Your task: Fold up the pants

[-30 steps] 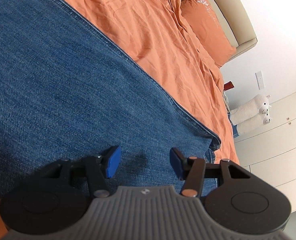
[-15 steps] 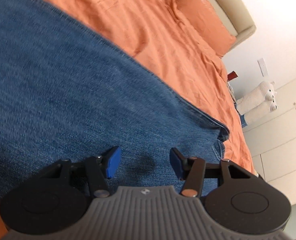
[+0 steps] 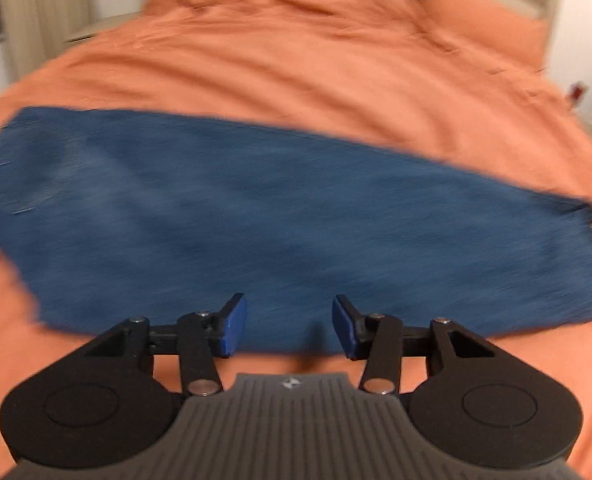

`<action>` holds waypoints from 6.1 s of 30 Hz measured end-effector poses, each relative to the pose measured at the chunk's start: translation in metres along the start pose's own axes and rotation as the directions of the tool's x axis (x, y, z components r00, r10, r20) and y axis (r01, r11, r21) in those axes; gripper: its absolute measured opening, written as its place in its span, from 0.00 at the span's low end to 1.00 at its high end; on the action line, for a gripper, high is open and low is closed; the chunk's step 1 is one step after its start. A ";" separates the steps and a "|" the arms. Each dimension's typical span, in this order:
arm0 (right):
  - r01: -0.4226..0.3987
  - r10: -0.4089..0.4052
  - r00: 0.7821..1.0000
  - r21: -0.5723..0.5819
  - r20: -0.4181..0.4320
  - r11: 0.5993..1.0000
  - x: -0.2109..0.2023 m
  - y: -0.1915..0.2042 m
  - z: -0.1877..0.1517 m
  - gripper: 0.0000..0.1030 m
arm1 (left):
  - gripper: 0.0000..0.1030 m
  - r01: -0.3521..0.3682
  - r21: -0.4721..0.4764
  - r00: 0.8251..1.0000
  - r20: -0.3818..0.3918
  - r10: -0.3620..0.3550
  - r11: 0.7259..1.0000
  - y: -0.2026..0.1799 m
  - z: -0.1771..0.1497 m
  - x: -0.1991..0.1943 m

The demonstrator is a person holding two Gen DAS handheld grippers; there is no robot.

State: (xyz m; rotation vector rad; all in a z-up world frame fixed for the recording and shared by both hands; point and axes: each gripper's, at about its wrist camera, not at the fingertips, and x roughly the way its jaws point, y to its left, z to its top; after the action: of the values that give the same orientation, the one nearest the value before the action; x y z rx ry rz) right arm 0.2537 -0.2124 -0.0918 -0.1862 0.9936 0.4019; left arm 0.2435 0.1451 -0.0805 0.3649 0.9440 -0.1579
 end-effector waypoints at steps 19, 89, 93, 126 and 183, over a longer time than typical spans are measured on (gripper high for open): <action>0.001 0.031 0.994 -0.288 0.105 0.958 0.050 0.125 -0.030 0.55 | 0.36 0.125 -0.124 0.992 -0.005 -0.126 0.984 0.034 -0.002 0.010; -0.086 0.028 0.983 0.325 0.180 0.942 -0.083 -0.110 -0.015 0.19 | 0.18 0.036 0.027 0.999 0.004 -0.036 0.999 -0.074 0.102 0.007; 0.024 -0.117 0.980 0.486 0.162 0.874 -0.094 -0.211 -0.033 0.20 | 0.18 0.074 0.062 0.997 0.010 -0.074 0.995 -0.097 0.126 0.029; 0.067 -0.316 0.937 0.816 0.145 0.574 -0.032 -0.483 -0.068 0.00 | 0.18 0.193 -0.065 0.977 -0.080 -0.197 0.979 -0.137 0.166 0.156; -0.044 -0.279 0.921 0.784 0.273 0.620 -0.056 -0.469 -0.054 0.10 | 0.03 0.382 0.226 0.922 -0.025 -0.387 0.896 -0.346 0.225 0.126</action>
State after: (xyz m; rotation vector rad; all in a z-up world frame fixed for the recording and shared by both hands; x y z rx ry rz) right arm 0.3777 -0.6711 -0.0876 0.6123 0.6883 -0.1575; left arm 0.3881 -0.2561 -0.1450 0.3822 0.9727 -0.6370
